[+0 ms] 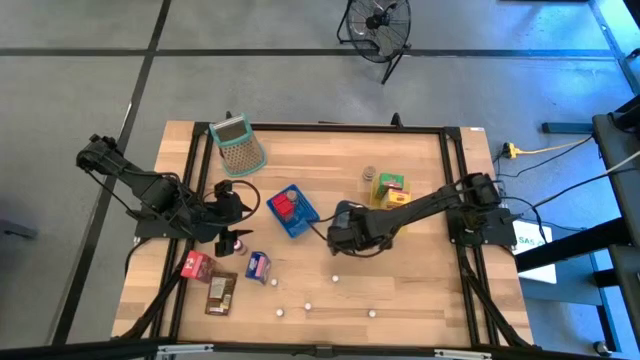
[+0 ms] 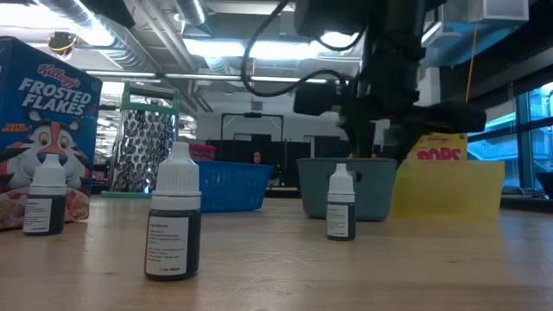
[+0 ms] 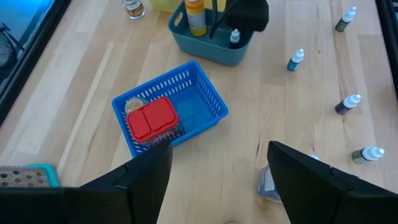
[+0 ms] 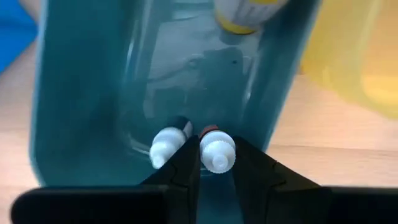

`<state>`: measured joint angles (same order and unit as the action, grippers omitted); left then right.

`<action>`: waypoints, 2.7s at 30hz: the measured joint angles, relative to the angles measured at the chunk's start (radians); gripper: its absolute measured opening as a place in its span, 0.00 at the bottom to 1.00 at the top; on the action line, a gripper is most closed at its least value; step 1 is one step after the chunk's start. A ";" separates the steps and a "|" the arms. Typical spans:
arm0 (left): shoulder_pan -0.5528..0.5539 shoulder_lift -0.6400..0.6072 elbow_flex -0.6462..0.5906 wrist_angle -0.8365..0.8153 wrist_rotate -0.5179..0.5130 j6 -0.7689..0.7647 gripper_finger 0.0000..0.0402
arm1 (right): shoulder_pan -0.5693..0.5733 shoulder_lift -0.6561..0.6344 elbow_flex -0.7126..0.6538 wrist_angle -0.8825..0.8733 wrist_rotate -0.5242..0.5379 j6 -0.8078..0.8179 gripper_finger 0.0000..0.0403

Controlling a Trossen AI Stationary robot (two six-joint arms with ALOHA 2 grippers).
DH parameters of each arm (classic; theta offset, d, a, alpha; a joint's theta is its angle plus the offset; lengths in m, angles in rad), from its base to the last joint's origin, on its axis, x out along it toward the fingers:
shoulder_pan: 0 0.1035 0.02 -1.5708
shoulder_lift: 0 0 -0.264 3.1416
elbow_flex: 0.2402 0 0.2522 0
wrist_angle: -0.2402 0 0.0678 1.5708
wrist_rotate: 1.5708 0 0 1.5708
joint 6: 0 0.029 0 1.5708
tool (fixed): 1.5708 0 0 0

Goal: Pick & Place Kitchen Items
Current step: Put the orange food coloring bottle into the green bin, then put the red cereal box into the yellow bin

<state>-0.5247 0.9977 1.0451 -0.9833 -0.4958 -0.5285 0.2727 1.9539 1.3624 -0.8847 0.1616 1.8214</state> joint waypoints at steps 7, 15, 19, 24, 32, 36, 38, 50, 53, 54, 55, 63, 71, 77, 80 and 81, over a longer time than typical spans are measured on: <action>0.000 0.000 0.000 0.000 0.000 0.000 0.65 | -0.003 0.007 0.000 0.007 -0.010 0.006 0.19; 0.000 0.000 0.000 0.000 0.000 0.000 0.65 | -0.004 0.007 0.000 0.007 -0.040 0.019 0.19; 0.000 0.000 0.000 0.000 0.000 0.000 0.65 | -0.004 0.007 0.000 0.008 -0.042 0.009 0.19; 0.000 0.000 0.000 0.000 0.000 0.000 0.65 | -0.004 0.006 0.000 0.015 -0.043 0.004 0.19; 0.000 0.000 0.000 0.000 0.000 0.000 0.65 | -0.005 0.006 0.000 0.022 -0.069 -0.012 0.19; 0.000 0.000 0.000 0.000 0.000 0.000 0.65 | -0.005 0.006 0.000 0.022 -0.072 -0.012 0.24; 0.000 0.000 0.000 0.000 0.000 0.000 0.65 | -0.005 0.006 0.000 0.022 -0.072 -0.012 0.26; 0.000 0.000 0.000 0.000 0.000 0.000 0.65 | -0.005 0.006 0.001 0.022 -0.068 -0.016 0.31; 0.000 0.000 0.000 0.000 0.000 0.000 0.65 | -0.005 0.006 0.001 0.022 -0.059 -0.016 0.31; 0.000 0.000 0.000 0.000 0.000 0.000 0.65 | -0.005 0.006 0.001 0.022 -0.059 -0.016 0.31; 0.000 0.000 0.000 0.000 0.000 0.000 0.65 | -0.005 0.006 0.001 0.022 -0.058 -0.016 0.31; 0.000 0.000 0.000 0.000 0.000 0.000 0.65 | -0.006 0.006 0.001 0.022 -0.057 -0.016 0.31; 0.000 0.000 0.000 0.000 0.000 0.000 0.65 | -0.006 0.006 0.001 0.003 -0.037 -0.016 0.31; 0.000 0.000 0.000 0.000 0.000 0.000 0.65 | -0.006 0.006 0.001 0.003 -0.014 -0.028 0.31; 0.000 0.000 0.000 0.000 0.000 0.000 0.65 | -0.006 0.006 0.001 0.003 -0.006 -0.030 0.31; 0.000 0.000 0.000 0.000 0.000 0.000 0.65 | -0.006 0.006 0.001 0.003 -0.005 -0.031 0.31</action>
<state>-0.5247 0.9977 1.0449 -0.9833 -0.4957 -0.5285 0.2665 1.9595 1.3635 -0.8822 0.1565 1.7908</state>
